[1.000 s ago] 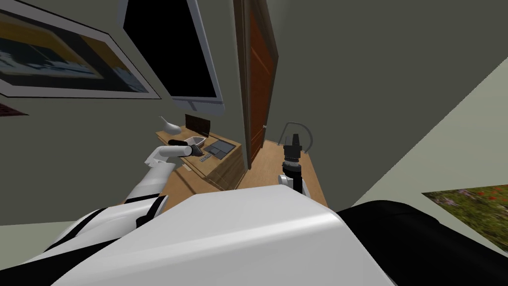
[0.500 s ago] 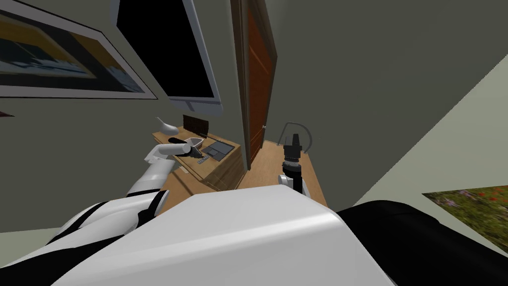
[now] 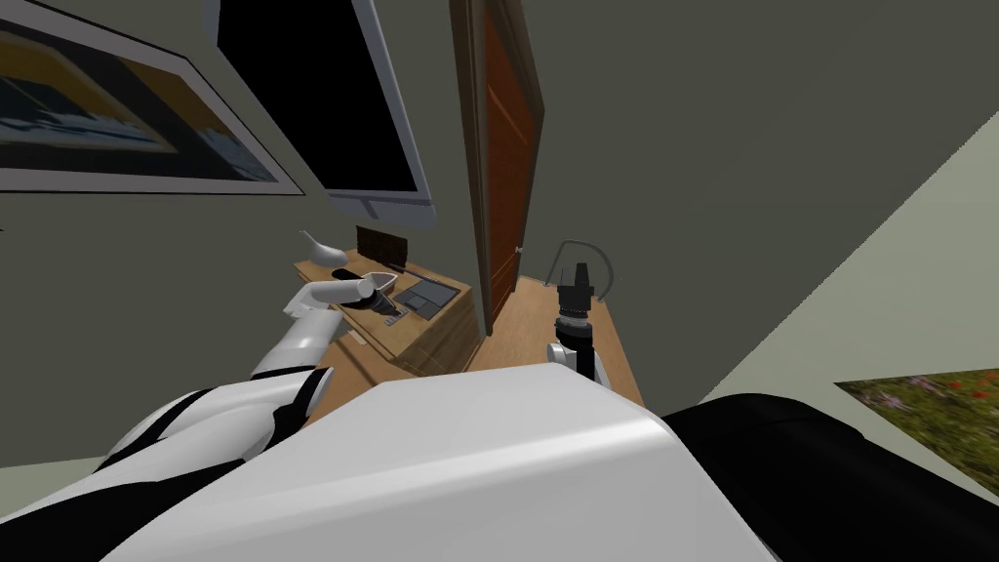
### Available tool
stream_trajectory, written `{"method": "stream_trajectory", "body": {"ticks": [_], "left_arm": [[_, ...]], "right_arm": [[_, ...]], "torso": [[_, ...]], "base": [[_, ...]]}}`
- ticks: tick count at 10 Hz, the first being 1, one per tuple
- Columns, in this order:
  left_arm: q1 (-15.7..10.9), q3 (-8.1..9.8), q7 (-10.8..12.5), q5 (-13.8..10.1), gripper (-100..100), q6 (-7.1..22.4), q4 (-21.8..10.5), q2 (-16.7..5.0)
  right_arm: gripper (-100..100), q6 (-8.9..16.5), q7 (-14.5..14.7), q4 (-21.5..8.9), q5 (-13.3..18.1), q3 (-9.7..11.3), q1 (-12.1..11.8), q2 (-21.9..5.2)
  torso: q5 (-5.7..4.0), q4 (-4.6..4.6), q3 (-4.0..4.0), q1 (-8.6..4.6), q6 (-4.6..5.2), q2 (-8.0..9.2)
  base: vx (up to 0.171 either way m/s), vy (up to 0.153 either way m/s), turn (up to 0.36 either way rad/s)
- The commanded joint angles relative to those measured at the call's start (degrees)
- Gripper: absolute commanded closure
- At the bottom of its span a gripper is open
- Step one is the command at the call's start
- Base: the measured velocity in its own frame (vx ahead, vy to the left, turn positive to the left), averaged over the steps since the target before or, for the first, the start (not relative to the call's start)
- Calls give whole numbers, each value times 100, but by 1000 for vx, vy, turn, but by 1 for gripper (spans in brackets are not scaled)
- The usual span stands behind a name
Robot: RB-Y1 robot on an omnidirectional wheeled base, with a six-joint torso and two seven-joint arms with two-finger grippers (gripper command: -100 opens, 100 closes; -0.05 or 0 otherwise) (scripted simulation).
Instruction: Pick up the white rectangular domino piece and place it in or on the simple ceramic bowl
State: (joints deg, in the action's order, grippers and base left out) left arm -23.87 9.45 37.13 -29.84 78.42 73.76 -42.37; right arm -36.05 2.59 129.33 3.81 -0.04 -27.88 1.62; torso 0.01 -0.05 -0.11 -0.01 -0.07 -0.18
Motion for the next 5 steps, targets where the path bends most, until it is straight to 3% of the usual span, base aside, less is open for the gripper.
{"method": "stream_trajectory", "body": {"ticks": [1, 5], "left_arm": [[-149, -12, 94, -104, -100, 286, -240, -40], [-347, -40, 232, -259, -100, 918, -624, -90]], "right_arm": [[0, 0, 0, 0, 0, 0, 0, 0], [0, 0, 0, 0, 0, 0, 0, 0]], "torso": [[0, 0, 0, 0, 0, 0], [0, 0, 0, 2, 0, 0]], "base": [[43, -1, -16], [45, 0, -8]]}}
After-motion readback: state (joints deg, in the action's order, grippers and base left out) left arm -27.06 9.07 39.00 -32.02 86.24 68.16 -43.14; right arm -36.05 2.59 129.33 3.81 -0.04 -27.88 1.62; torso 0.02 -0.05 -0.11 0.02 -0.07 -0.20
